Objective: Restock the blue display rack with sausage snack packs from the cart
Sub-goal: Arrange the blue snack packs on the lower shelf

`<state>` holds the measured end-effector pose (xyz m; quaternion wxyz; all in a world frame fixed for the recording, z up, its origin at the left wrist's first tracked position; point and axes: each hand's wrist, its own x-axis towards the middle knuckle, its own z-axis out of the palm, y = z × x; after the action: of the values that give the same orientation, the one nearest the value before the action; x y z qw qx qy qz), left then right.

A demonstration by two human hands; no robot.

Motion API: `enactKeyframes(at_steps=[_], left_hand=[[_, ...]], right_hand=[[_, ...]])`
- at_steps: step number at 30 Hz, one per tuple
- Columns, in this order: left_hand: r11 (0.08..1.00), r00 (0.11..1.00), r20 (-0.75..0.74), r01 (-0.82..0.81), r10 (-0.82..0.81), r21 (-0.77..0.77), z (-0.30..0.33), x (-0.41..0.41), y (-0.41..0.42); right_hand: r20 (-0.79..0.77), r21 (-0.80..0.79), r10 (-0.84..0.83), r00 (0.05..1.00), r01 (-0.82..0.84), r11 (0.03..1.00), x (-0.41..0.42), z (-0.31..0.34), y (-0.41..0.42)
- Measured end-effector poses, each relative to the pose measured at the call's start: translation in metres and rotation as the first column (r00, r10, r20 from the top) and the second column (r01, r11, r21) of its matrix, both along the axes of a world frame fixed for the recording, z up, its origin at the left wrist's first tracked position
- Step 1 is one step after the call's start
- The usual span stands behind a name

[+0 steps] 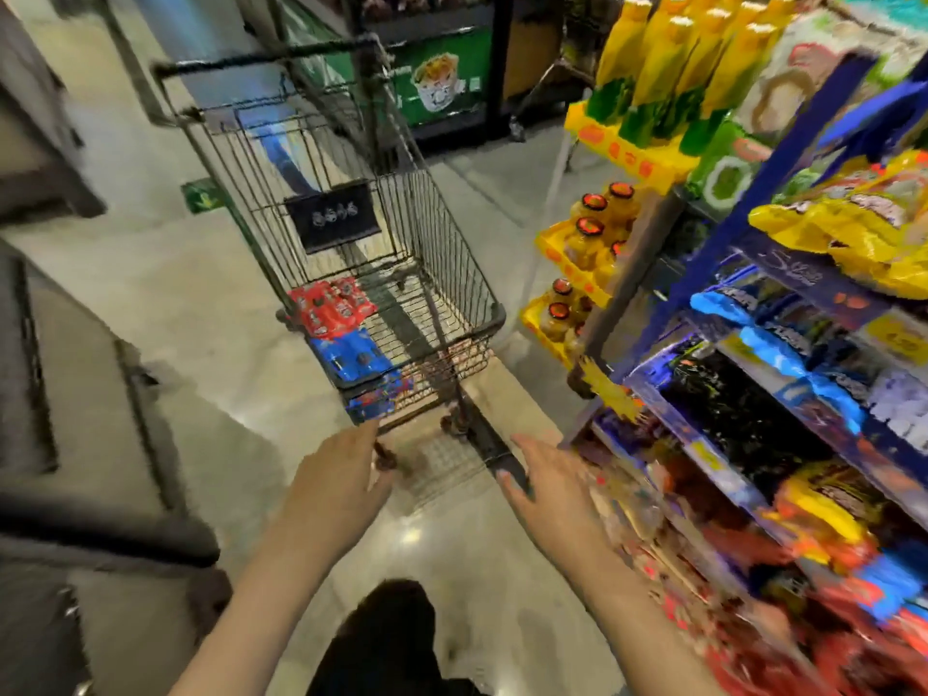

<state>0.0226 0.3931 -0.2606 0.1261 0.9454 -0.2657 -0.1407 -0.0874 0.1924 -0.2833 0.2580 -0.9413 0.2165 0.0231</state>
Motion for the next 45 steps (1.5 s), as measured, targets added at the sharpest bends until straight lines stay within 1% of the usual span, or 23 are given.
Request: enactKeyframes(at_steps=[3, 5, 8, 11, 15, 17, 20, 25, 29, 31, 33, 35, 36, 38, 40, 41, 43, 45], left_hand=[[0.994, 0.993, -0.063, -0.097, 0.1, 0.05, -0.017, 0.001, 0.039], [0.984, 0.981, -0.102, -0.158, 0.166, 0.081, -0.028, 0.008, 0.061], [0.973, 0.965, -0.133, -0.213, 0.224, 0.093, -0.036, 0.035, 0.087], [0.975, 0.968, -0.127, -0.205, 0.215, 0.083, -0.039, 0.079, 0.108], [0.988, 0.983, -0.103, -0.147, 0.151, 0.051, -0.04, 0.146, 0.121], [0.996, 0.993, -0.087, -0.07, 0.074, 0.049, -0.04, 0.175, 0.121], [0.997, 0.992, -0.124, 0.011, -0.002, 0.071, -0.042, 0.205, 0.116], [0.997, 0.987, -0.151, 0.057, -0.05, 0.042, -0.048, 0.233, 0.089], [0.999, 0.992, -0.128, -0.003, -0.002, -0.038, -0.055, 0.247, 0.068], [0.998, 0.994, -0.095, -0.048, 0.045, -0.031, -0.063, 0.256, 0.056], [0.993, 0.987, -0.119, -0.113, 0.11, -0.021, -0.063, 0.263, 0.035], [0.982, 0.969, -0.179, -0.181, 0.171, -0.044, -0.065, 0.269, 0.011], [0.974, 0.965, -0.166, -0.216, 0.203, -0.068, -0.067, 0.271, -0.001], [0.967, 0.955, -0.173, -0.25, 0.24, -0.042, -0.074, 0.273, -0.021], [0.953, 0.943, -0.155, -0.303, 0.294, -0.033, -0.085, 0.276, -0.04], [0.937, 0.921, -0.201, -0.347, 0.334, -0.037, -0.092, 0.277, -0.049], [0.909, 0.869, -0.293, -0.416, 0.4, 0.007, -0.108, 0.282, -0.065], [0.89, 0.843, -0.297, -0.453, 0.448, 0.055, -0.129, 0.286, -0.074]], right_hand=[[-0.028, 0.037, 0.102, 0.994, -0.101, 0.994, 0.023, -0.005, 0.025], [-0.063, 0.025, 0.165, 0.984, -0.164, 0.986, 0.044, -0.007, 0.04], [-0.065, 0.023, 0.202, 0.977, -0.201, 0.979, 0.082, -0.009, 0.058], [-0.074, 0.039, 0.179, 0.981, -0.176, 0.984, 0.122, -0.015, 0.074], [-0.09, 0.056, 0.117, 0.989, -0.112, 0.992, 0.161, -0.025, 0.093], [-0.096, 0.063, 0.092, 0.991, -0.086, 0.994, 0.174, -0.031, 0.1], [-0.143, 0.094, 0.033, 0.989, -0.019, 0.995, 0.184, -0.038, 0.104], [-0.205, 0.106, -0.037, 0.978, 0.06, 0.993, 0.209, -0.044, 0.086], [-0.235, 0.11, 0.03, 0.972, -0.004, 0.994, 0.25, -0.049, 0.056], [-0.241, 0.116, 0.1, 0.965, -0.074, 0.991, 0.275, -0.055, 0.038], [-0.246, 0.125, 0.181, 0.952, -0.154, 0.98, 0.302, -0.062, 0.016], [-0.262, 0.118, 0.275, 0.925, -0.252, 0.96, 0.33, -0.069, -0.007], [-0.283, 0.105, 0.326, 0.902, -0.309, 0.945, 0.343, -0.074, -0.018], [-0.365, 0.1, 0.415, 0.833, -0.409, 0.907, 0.371, -0.086, -0.039], [-0.429, 0.121, 0.472, 0.77, -0.468, 0.875, 0.397, -0.103, -0.054], [-0.446, 0.135, 0.496, 0.745, -0.492, 0.86, 0.408, -0.113, -0.06], [-0.48, 0.158, 0.544, 0.688, -0.542, 0.825, 0.43, -0.134, -0.066], [-0.538, 0.191, 0.569, 0.622, -0.567, 0.801, 0.448, -0.159, -0.066]])
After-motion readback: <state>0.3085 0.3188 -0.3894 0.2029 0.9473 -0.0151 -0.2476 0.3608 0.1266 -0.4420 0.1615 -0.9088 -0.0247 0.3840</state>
